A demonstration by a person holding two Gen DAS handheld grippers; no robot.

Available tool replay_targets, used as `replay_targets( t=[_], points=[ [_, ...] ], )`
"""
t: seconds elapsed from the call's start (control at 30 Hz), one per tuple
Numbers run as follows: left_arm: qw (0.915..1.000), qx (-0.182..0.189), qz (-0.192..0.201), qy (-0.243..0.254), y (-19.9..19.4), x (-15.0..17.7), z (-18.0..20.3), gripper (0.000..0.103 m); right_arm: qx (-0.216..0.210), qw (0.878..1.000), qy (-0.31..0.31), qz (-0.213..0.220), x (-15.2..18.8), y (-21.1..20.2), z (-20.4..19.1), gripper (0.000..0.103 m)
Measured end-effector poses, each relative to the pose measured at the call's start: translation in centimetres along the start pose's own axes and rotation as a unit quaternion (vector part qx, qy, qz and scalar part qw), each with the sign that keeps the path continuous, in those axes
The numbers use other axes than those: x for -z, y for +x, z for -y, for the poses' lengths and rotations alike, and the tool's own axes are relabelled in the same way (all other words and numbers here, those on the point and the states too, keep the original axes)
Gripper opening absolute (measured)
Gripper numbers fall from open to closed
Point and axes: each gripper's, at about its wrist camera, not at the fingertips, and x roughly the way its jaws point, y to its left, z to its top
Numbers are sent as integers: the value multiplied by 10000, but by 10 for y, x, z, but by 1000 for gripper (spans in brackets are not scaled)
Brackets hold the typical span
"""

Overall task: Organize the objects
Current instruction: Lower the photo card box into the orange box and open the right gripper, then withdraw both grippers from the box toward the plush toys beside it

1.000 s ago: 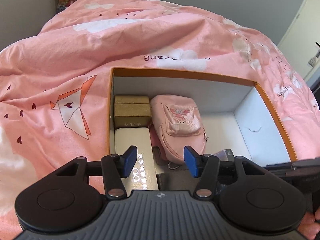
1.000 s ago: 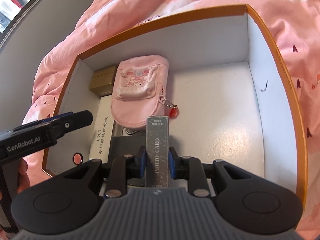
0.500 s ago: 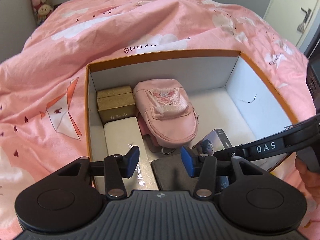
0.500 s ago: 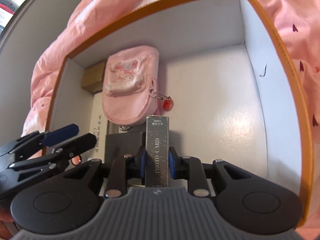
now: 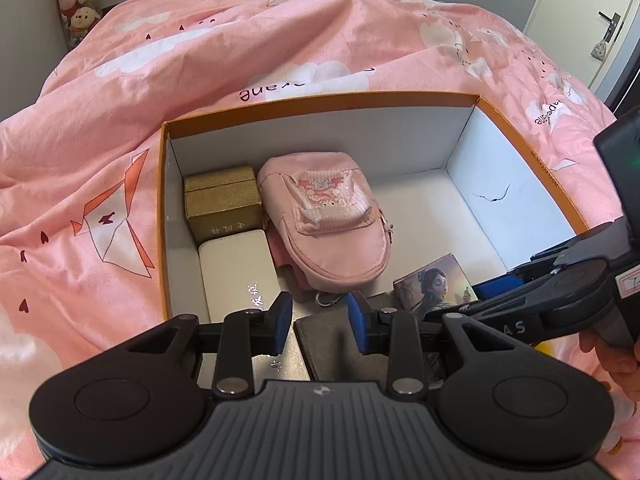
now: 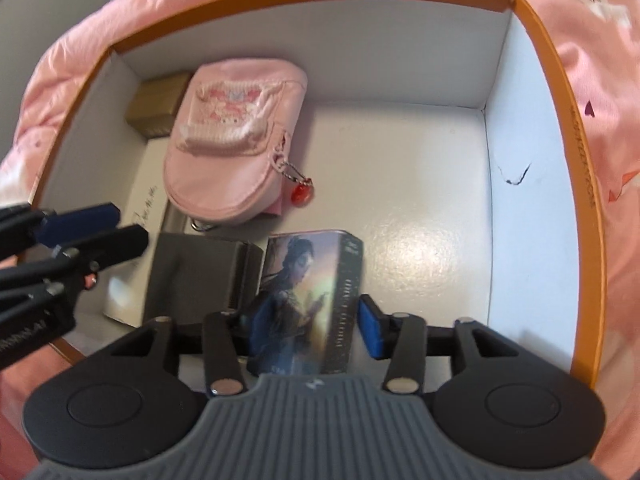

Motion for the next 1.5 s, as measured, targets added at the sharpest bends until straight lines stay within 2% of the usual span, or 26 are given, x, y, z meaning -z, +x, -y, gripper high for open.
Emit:
replay_targets(
  t=[0.13, 0.2, 0.33, 0.53, 0.87, 1.13, 1.23, 1.3, 1.37, 1.5],
  points=[
    [9999, -81, -8, 59, 0, 0, 1, 38, 87, 9999, -108, -19, 0, 0, 0, 54],
    [9999, -99, -1, 129, 0, 1, 2, 38, 172, 9997, -153, -20, -1, 0, 0, 61],
    [9994, -209, 2, 269, 0, 3, 5, 39, 329, 9990, -289, -5, 0, -2, 0, 62],
    [9998, -104, 54, 136, -3, 4, 2, 39, 13, 9998, -160, -111, 3, 1, 6, 52],
    [9998, -137, 49, 152, -3, 7, 3, 40, -214, 9993, -289, -73, 4, 1, 0, 37],
    [9997, -142, 79, 168, -3, 12, 6, 40, -213, 9990, -400, 23, 6, -1, 1, 35],
    [9995, -111, 217, 178, -14, 14, 11, 40, -54, 9979, -568, 323, 10, -14, -3, 35],
    [9992, -95, 354, 172, -23, 16, 15, 40, 9, 9954, -723, 631, 15, -28, -8, 42],
    [9983, -95, 542, 195, -34, 19, 20, 40, 81, 9919, -848, 945, 23, -44, -15, 44],
    [9935, -267, 1031, 408, -57, 27, 35, 46, 365, 9781, -1192, 1664, 44, -75, -30, 64]
  ],
)
